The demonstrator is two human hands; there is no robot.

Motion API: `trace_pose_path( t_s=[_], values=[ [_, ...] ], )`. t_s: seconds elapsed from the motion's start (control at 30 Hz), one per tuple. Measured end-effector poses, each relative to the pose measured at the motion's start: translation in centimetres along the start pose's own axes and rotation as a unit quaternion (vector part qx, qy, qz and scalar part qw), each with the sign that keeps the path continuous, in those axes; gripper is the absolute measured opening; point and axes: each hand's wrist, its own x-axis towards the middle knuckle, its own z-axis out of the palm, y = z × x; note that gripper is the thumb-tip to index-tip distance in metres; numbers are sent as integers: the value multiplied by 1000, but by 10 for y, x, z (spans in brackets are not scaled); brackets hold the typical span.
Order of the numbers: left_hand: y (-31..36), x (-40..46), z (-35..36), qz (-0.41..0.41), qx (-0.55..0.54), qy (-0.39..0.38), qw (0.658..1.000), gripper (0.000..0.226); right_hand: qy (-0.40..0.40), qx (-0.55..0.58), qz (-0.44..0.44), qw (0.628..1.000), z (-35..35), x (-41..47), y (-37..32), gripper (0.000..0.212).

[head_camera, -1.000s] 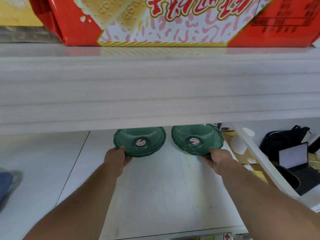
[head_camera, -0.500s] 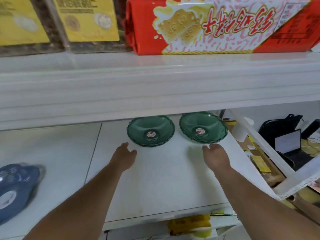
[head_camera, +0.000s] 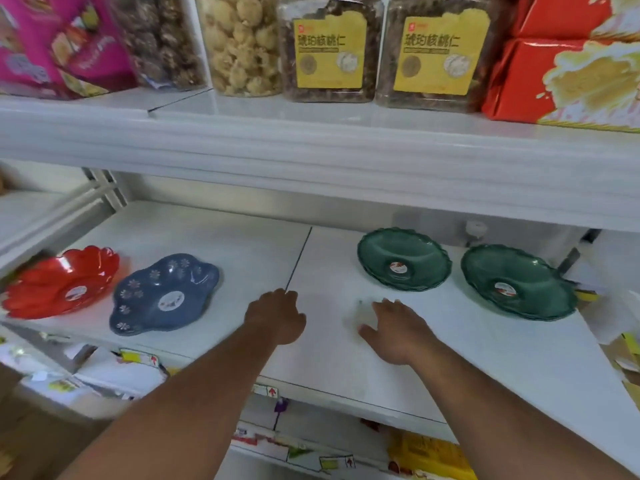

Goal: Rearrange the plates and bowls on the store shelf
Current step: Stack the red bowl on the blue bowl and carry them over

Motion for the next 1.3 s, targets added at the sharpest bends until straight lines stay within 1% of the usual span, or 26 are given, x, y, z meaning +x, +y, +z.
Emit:
trace_pose_path(
  t_s=[0.1, 0.3, 0.5, 0.63, 0.8, 0.93, 1.0, 1.1, 1.13, 1.2, 1.3],
  values=[
    [-18, -19, -1, -39, -11, -8, 999, 63, -29, -21, -46, 998, 1, 1, -25, 77],
    [-55, -50, 2, -86, -19, 4, 996, 61, -52, -28, -108, 992, 12, -1, -69, 77],
    [-101, -62, -3, -125, -21, 20, 992, 57, -49, -49, -153, 986, 16, 2, -114, 75],
    [-136, -59, -13, -138, -26, 32, 990, 51, -53, -55, -164, 983, 21, 13, -151, 76],
    [-199, -45, -26, -134, -41, 36, 989, 57, -60, -55, -163, 983, 29, 31, -210, 75],
    [-255, -33, -36, -136, -52, 56, 988, 43, -60, -45, -162, 984, 33, 50, -259, 73],
    [-282, -27, -38, -135, -45, 54, 988, 43, -58, -36, -164, 984, 33, 58, -282, 69],
    [-316, -22, -40, -131, -49, 53, 989, 50, -47, -11, -174, 984, 36, 69, -309, 54],
    [-325, -20, -41, -132, -53, 55, 988, 50, -46, -9, -173, 984, 37, 73, -318, 53],
    [-338, -19, -43, -133, -64, 58, 987, 46, -50, -13, -172, 984, 39, 80, -332, 60],
    [-351, -22, -45, -149, -74, 53, 985, 50, -58, -40, -185, 980, 39, 88, -347, 72]
  ],
)
